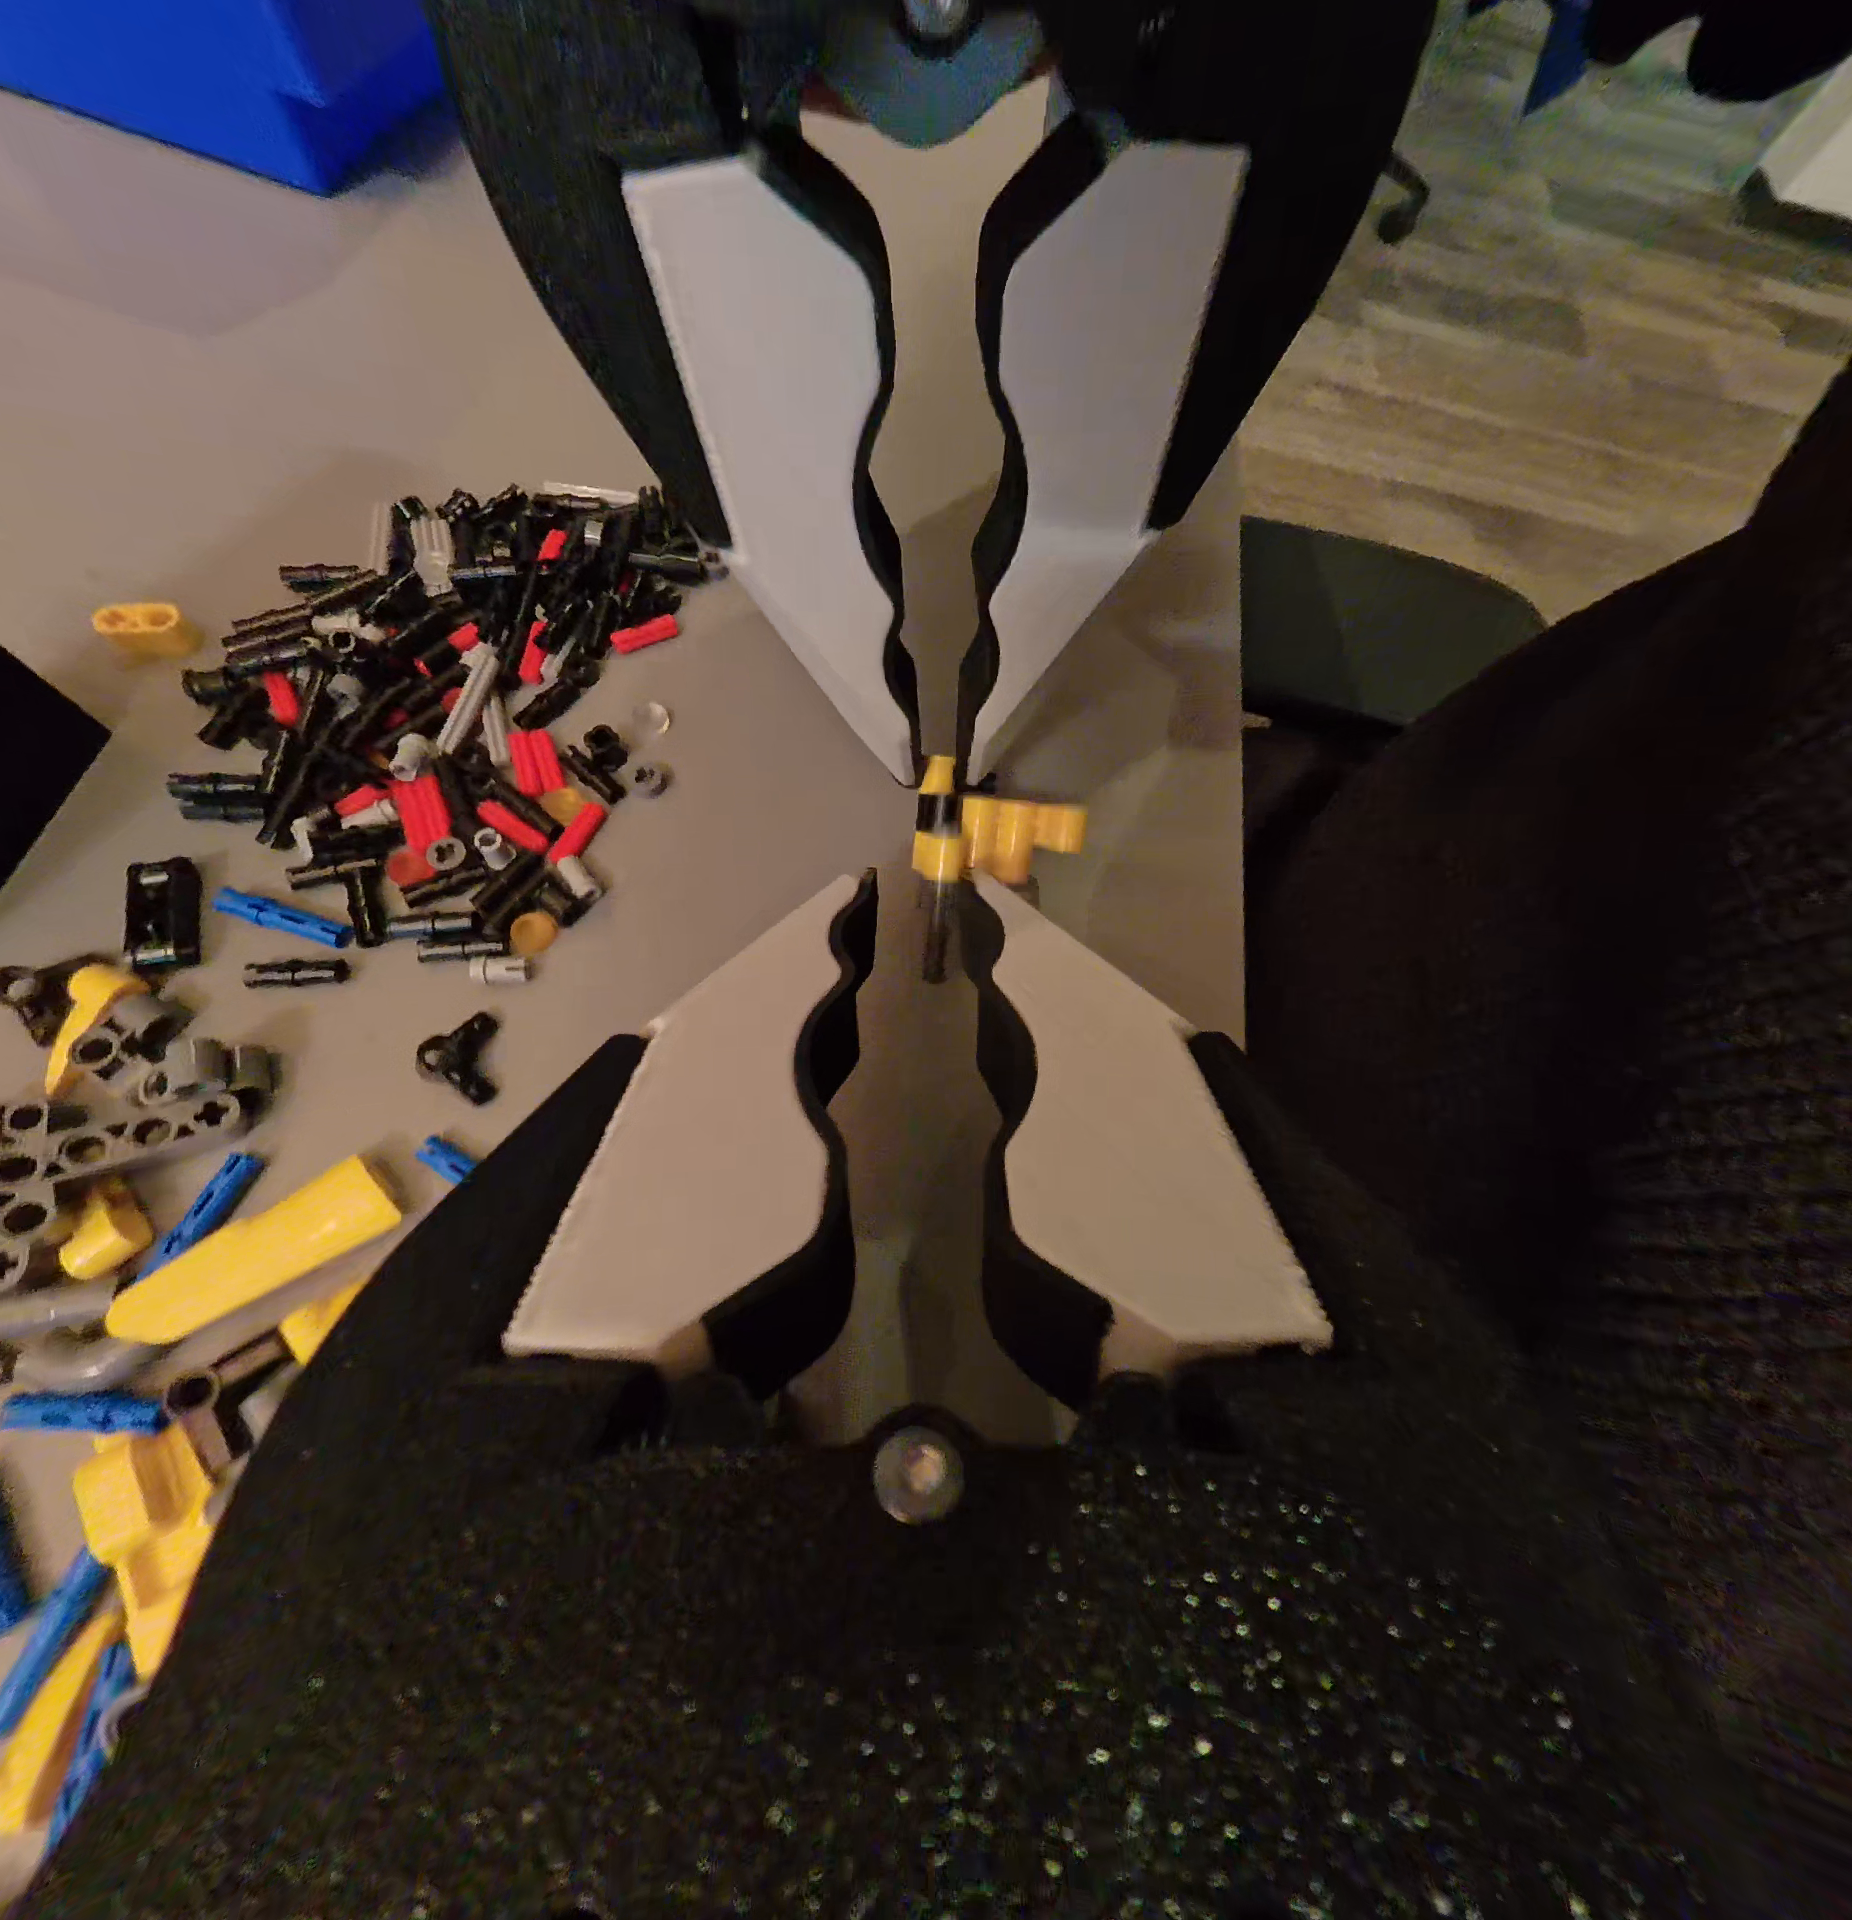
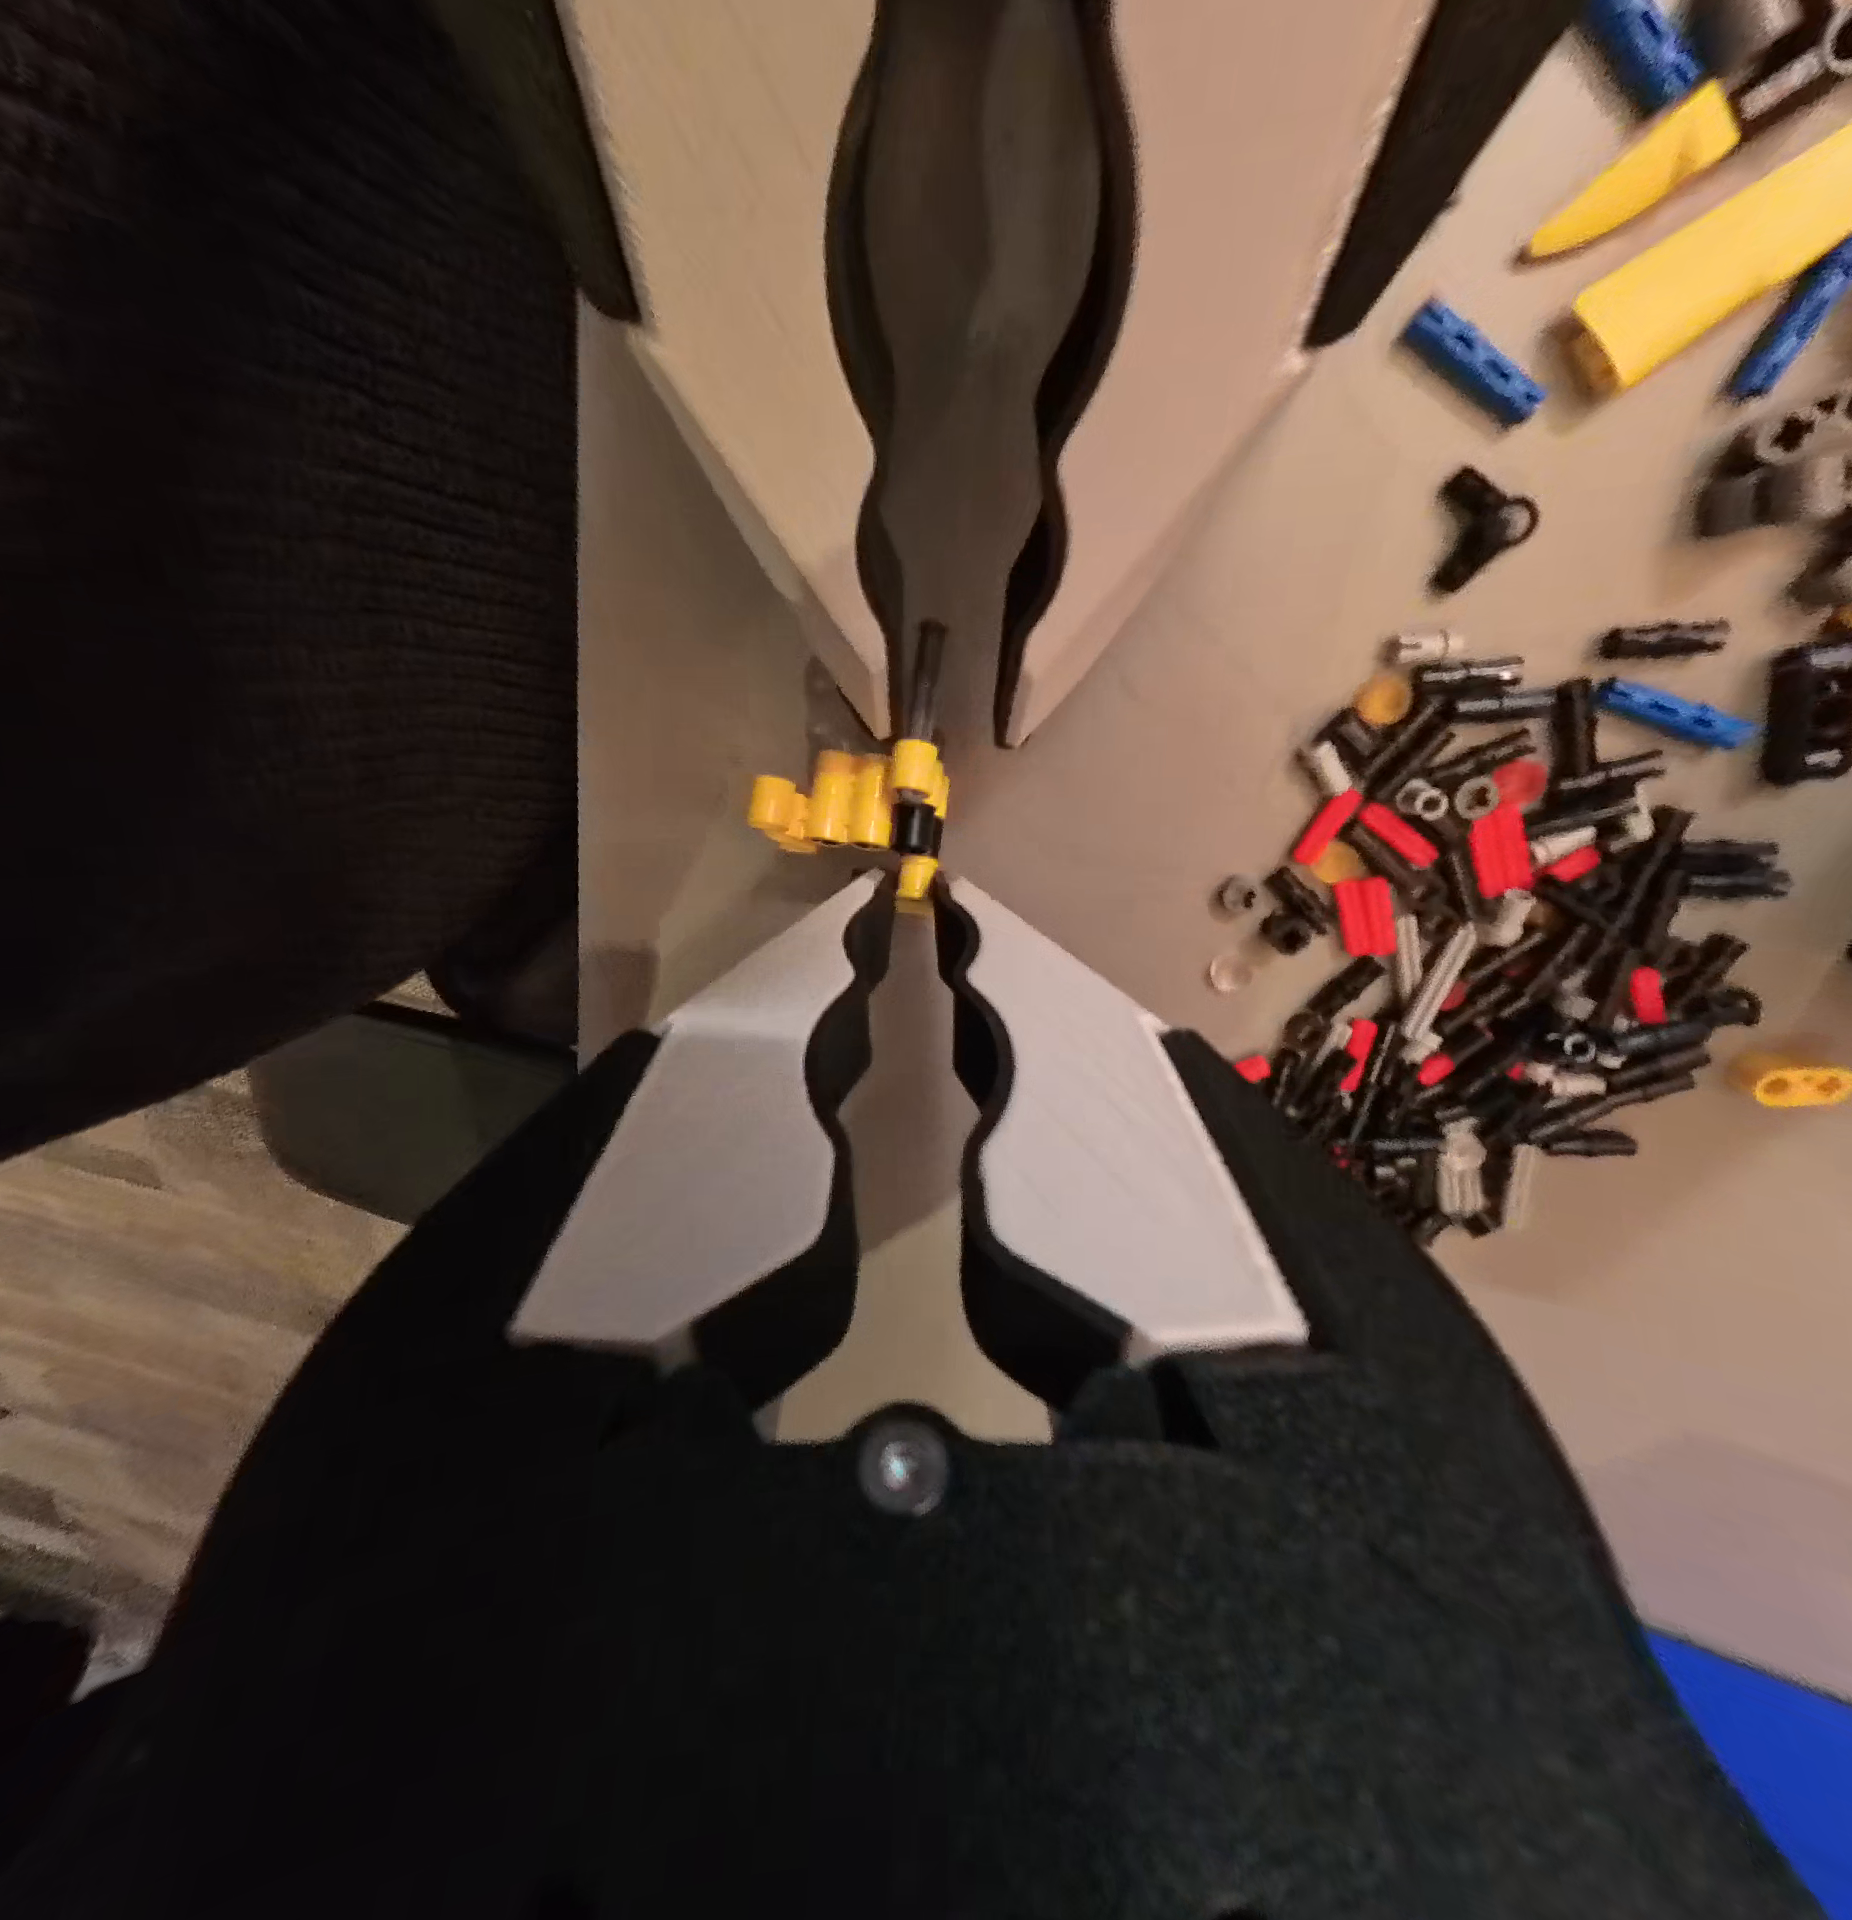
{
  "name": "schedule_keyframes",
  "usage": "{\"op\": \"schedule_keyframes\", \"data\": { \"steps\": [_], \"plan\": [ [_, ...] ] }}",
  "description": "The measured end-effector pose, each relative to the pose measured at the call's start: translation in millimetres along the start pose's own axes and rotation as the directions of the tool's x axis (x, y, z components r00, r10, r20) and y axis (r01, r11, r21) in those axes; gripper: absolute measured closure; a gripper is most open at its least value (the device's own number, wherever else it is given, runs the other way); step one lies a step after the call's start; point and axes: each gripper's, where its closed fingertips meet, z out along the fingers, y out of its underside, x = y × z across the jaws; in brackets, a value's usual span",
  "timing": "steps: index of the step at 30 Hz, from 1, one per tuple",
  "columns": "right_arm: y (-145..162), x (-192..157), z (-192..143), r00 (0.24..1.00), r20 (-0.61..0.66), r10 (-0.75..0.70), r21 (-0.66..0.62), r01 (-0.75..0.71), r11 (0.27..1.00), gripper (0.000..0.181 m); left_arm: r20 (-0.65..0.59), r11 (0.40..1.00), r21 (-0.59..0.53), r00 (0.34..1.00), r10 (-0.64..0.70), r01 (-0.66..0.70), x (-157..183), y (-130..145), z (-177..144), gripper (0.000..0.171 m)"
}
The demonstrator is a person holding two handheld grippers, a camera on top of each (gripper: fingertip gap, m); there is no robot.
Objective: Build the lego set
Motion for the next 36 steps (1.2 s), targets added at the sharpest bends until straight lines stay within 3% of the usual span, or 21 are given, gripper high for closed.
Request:
{"op": "schedule_keyframes", "data": {
  "steps": [4, 10, 22, 36],
  "plan": [
    [-5, 0, 5, 1.000, 0.010, -0.012, -0.027, 0.012, 1.000, 0.174, 0.002, 0.998, 0.033, 0.999, -0.046, 0.046, 5, 6, -16, 0.152],
    [-11, -1, 6, 1.000, 0.017, -0.002, -0.038, 0.003, 0.999, 0.174, 0.046, 0.995, -0.007, 0.994, -0.104, 0.104, 10, 27, -30, 0.152],
    [-13, -3, 7, 1.000, -0.001, 0.020, -0.008, -0.020, 1.000, 0.174, 0.070, 0.985, -0.131, 0.992, -0.105, 0.113, 13, 43, -17, 0.169],
    [2, -6, 3, 0.998, -0.010, 0.068, -0.011, -0.068, 0.998, 0.174, 0.024, 0.985, -0.087, 0.989, -0.148, 0.149, 12, 23, 0, 0.171]
  ]
}}
